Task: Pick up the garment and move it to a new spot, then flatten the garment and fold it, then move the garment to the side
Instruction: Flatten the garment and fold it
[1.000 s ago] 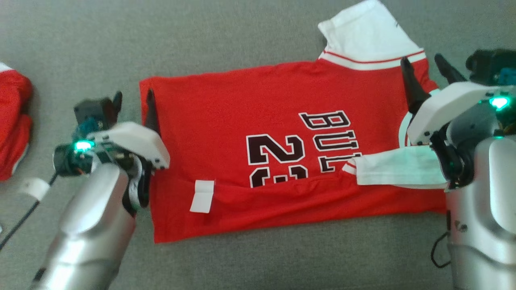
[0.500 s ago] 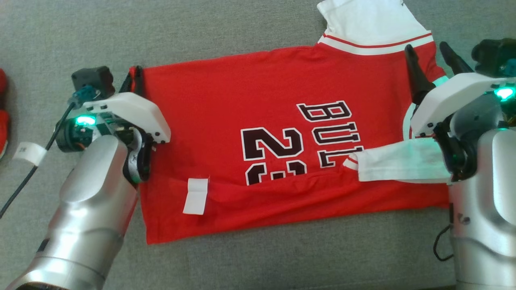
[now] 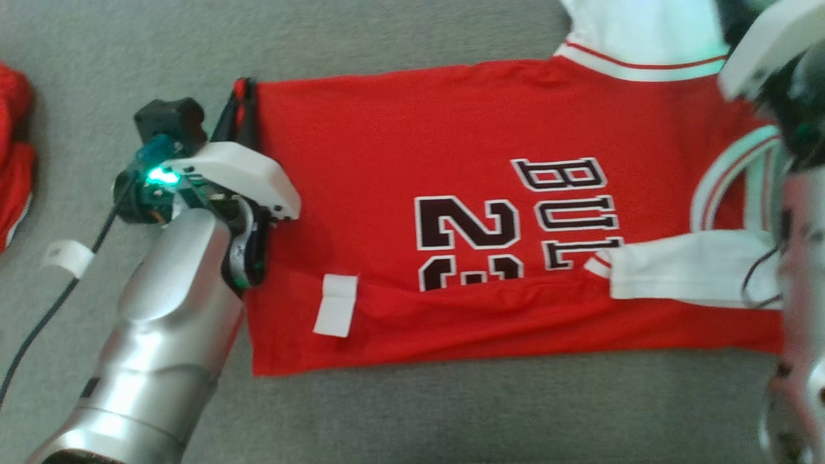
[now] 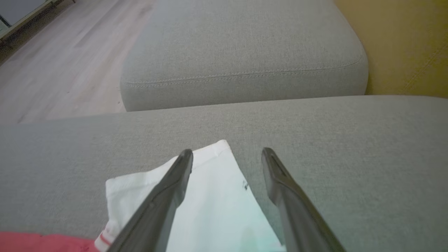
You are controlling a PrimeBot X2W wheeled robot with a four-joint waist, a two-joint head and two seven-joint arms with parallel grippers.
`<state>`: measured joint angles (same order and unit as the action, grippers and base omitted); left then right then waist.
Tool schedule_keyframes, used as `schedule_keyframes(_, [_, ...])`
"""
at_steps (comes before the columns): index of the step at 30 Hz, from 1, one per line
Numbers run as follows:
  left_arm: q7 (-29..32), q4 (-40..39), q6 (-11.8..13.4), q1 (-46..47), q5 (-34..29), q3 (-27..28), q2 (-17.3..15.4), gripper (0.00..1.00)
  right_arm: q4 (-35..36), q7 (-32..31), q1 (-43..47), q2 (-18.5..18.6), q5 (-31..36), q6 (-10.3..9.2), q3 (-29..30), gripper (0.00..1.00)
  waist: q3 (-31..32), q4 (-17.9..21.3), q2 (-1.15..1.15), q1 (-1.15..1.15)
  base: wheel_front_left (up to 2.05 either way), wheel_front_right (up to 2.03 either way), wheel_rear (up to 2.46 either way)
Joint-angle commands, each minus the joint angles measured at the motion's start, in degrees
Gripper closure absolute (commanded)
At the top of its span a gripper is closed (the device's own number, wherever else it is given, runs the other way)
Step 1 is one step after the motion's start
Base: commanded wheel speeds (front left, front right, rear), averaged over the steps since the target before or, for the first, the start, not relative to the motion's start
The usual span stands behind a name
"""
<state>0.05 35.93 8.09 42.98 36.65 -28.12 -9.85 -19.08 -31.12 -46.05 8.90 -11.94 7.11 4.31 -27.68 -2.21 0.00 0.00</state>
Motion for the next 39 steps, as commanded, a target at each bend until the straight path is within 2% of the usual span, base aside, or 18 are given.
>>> schedule_keyframes(1, [-0.6, -1.5, -0.4, 0.7, -0.6, 0.8, -1.0, 1.0, 0.4, -0.2, -1.7, 0.2, 0.2, 0.37, -0.7, 0.0, -1.3, -1.6, 0.0, 0.0, 0.0, 0.0, 0.0])
schedule_keyframes(7, [-2.7, -3.9, -1.9, 1.0, -1.4, -0.9, 0.2, 1.0, -10.6, -1.0, -9.0, 2.8, 1.4, 0.37, 0.8, 0.0, -3.6, -5.0, 0.0, 0.0, 0.0, 0.0, 0.0])
schedule_keyframes(13, [-4.1, -5.8, -2.4, 1.2, -1.5, -1.4, 0.6, 1.0, -17.4, 1.0, -13.8, 4.2, 2.9, 0.37, 0.8, 0.0, -5.4, -6.4, 0.0, 0.0, 0.0, 0.0, 0.0])
schedule_keyframes(16, [-4.3, -6.5, -2.3, 1.3, -1.5, -1.6, 0.7, 1.0, -20.8, -0.3, -15.1, 4.6, 3.2, 0.37, -0.3, 0.0, -5.8, -6.7, 0.0, 0.0, 0.0, 0.0, 0.0])
schedule_keyframes(17, [-4.3, -6.6, -2.2, 1.2, -1.5, -1.7, 0.7, 1.0, -21.6, -1.0, -15.2, 4.7, 3.1, 0.37, -0.8, 0.52, -5.8, -6.6, 0.0, 0.0, 0.0, 0.0, 0.0])
schedule_keyframes(18, [-4.3, -6.7, -2.2, 1.2, -1.5, -1.7, 0.6, 1.0, -22.2, -1.6, -15.3, 4.8, 3.2, 0.37, -1.6, 0.8, -5.8, -6.5, 0.0, 0.0, 0.0, 0.0, 0.0])
schedule_keyframes(19, [-4.4, -6.9, -2.1, 1.1, -1.5, -1.6, 0.5, 1.0, -22.5, -2.0, -15.3, 5.1, 3.3, 0.37, -2.4, 1.0, -5.8, -6.4, 0.0, 0.0, 0.0, 0.0, 0.0])
schedule_keyframes(26, [-8.3, -7.5, -1.5, 0.6, -1.4, 0.0, -0.8, 1.0, -20.9, 4.6, -15.1, 5.5, 0.1, 0.37, -4.1, 1.0, -4.1, -4.7, 0.0, 0.0, 0.0, 0.0, 0.0])
schedule_keyframes(31, [-11.7, -7.7, -2.5, -0.8, -0.7, 1.4, -1.6, 1.0, -19.5, 7.3, -13.3, 5.6, -3.3, 0.37, -5.4, 1.0, -2.1, -3.3, 0.0, 0.0, 0.0, 0.0, 0.0])
schedule_keyframes(39, [-14.7, -10.3, -7.8, -7.3, -0.8, 2.3, -4.3, 1.0, -10.9, 5.9, -2.9, 8.6, -13.2, 0.37, -9.2, 1.0, 3.0, -1.0, 0.0, 0.0, 0.0, 0.0, 0.0])
